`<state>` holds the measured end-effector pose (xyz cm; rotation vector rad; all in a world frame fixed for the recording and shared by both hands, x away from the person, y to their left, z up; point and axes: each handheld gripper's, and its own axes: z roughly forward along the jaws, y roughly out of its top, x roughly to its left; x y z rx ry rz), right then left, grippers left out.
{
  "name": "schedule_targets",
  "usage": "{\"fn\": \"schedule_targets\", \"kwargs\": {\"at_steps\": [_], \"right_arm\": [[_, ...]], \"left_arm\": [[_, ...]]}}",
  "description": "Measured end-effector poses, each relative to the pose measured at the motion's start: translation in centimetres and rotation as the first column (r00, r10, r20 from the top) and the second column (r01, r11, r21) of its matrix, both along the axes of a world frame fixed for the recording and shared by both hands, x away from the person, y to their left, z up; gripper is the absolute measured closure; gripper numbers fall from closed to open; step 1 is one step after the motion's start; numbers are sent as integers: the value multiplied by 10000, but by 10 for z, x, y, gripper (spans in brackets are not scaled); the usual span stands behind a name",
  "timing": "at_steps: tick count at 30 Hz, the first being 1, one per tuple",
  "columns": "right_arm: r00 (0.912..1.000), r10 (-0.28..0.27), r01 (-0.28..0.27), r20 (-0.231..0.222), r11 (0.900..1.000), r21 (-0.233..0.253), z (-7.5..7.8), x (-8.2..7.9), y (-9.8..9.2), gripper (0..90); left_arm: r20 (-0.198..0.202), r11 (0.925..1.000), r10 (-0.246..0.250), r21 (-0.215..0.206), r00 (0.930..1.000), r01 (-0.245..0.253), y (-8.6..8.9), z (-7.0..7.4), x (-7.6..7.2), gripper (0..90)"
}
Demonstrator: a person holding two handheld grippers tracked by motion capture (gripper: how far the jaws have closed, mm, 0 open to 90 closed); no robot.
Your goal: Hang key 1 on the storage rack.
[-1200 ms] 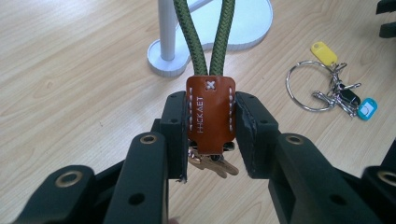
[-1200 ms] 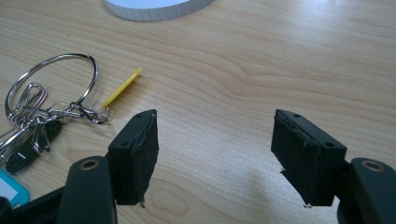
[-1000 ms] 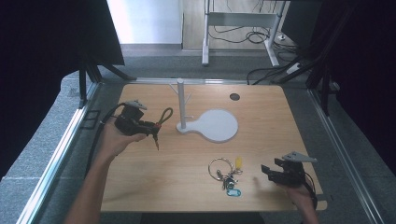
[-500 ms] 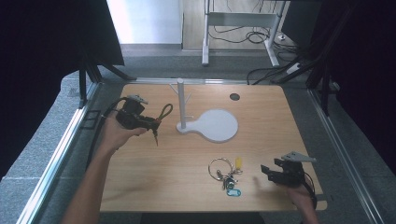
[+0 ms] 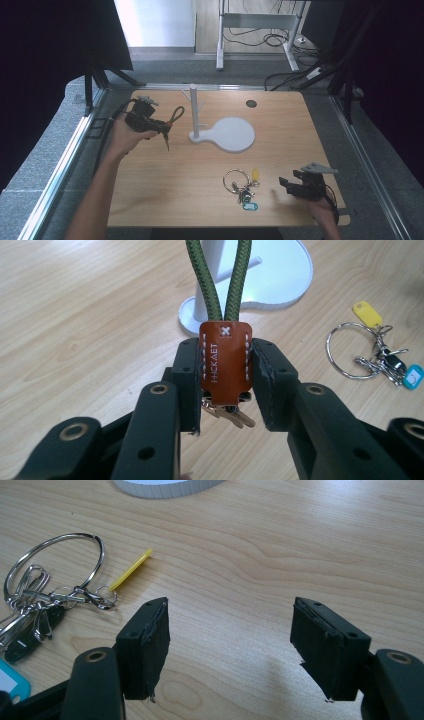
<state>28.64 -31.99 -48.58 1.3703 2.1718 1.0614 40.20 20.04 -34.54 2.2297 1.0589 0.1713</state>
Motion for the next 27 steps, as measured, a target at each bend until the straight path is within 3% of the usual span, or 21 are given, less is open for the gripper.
{"fn": "schedule_targets", "kwargs": {"at_steps": [20, 27], "right_arm": [[10000, 16, -16, 17, 10000, -10, 0, 0, 0, 321], [10000, 54, -54, -17, 10000, -3, 0, 0, -1, 321]], "left_arm": [[-131, 9999, -95, -106, 9999, 93, 3, 11, 14, 669], [-333, 9984, 63, -567, 9994, -82, 12, 12, 21, 669]]}}
